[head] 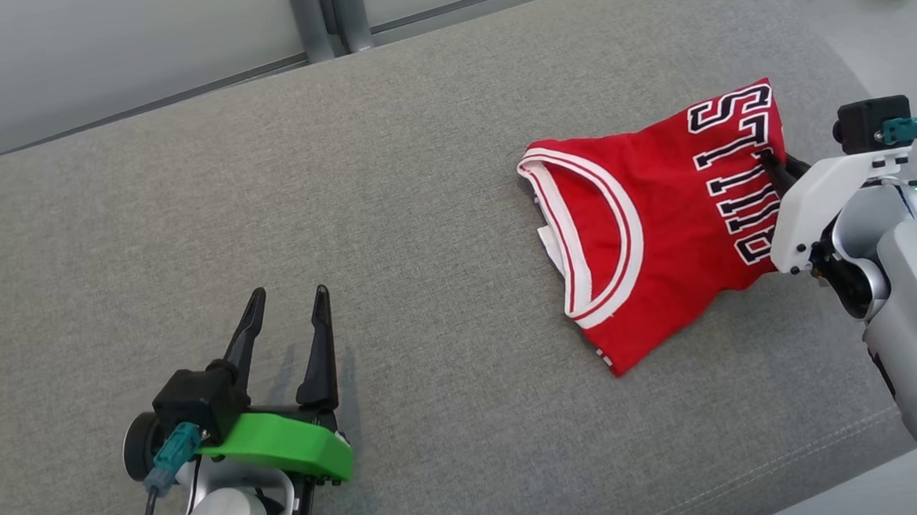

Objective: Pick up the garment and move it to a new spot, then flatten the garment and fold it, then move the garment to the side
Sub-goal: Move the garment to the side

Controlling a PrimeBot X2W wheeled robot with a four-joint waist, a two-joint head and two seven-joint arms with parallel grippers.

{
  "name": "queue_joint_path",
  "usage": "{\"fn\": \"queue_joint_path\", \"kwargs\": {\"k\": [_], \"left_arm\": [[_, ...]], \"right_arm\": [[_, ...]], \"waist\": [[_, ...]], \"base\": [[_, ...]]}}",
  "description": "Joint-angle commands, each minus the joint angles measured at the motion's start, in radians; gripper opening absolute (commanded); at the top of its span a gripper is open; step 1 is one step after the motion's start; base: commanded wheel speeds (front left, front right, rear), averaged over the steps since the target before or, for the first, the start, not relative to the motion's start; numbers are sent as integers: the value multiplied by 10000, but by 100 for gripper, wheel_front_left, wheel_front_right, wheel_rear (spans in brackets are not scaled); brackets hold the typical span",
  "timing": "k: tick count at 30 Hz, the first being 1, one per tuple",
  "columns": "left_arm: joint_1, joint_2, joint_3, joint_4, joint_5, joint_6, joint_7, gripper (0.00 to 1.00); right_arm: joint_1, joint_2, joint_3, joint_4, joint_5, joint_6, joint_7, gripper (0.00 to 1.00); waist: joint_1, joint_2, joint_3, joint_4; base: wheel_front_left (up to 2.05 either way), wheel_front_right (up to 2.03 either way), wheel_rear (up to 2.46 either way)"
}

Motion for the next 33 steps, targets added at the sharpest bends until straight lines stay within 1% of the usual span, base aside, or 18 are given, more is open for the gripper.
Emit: {"fn": "queue_joint_path", "kwargs": {"k": [1,6,15,22,23,27,29,33], "left_arm": [[-161,94,33,-40,36,77,29,100],[-243,249,43,-321,117,168,155,100],[-456,683,-28,-1001,462,418,609,100],[-493,929,-59,-1484,585,540,887,100],[-493,929,-59,-1484,585,540,887,100],[-416,1023,-79,-1653,606,618,990,100],[-393,1038,-96,-1714,613,643,1018,100],[-322,1016,-144,-1735,618,692,1008,100]], "right_arm": [[-175,-98,-57,80,-40,-13,-120,0],[-580,-554,-430,647,-521,-13,-655,0],[-1336,-1413,-1498,1797,-1597,-15,-1458,0],[-1845,-1614,-2071,2810,-2603,-13,-1991,0],[-1845,-1614,-2071,2810,-2603,-13,-1991,0],[-2029,-1725,-2504,3327,-3253,-15,-2630,0],[-2084,-1713,-2736,3556,-3678,-15,-3000,100],[-2095,-1520,-3079,3928,-4194,-15,-3618,100]], "waist": [[0,40,58,117],[0,40,359,463],[0,40,1045,1084],[0,40,1398,1463],[0,40,1398,1463],[0,40,1489,1561],[0,40,1502,1587],[0,40,1431,1583]], "base": [[0,0,0],[0,0,0],[0,0,0],[0,0,0],[0,0,0],[0,0,0],[0,0,0],[0,0,0]]}}
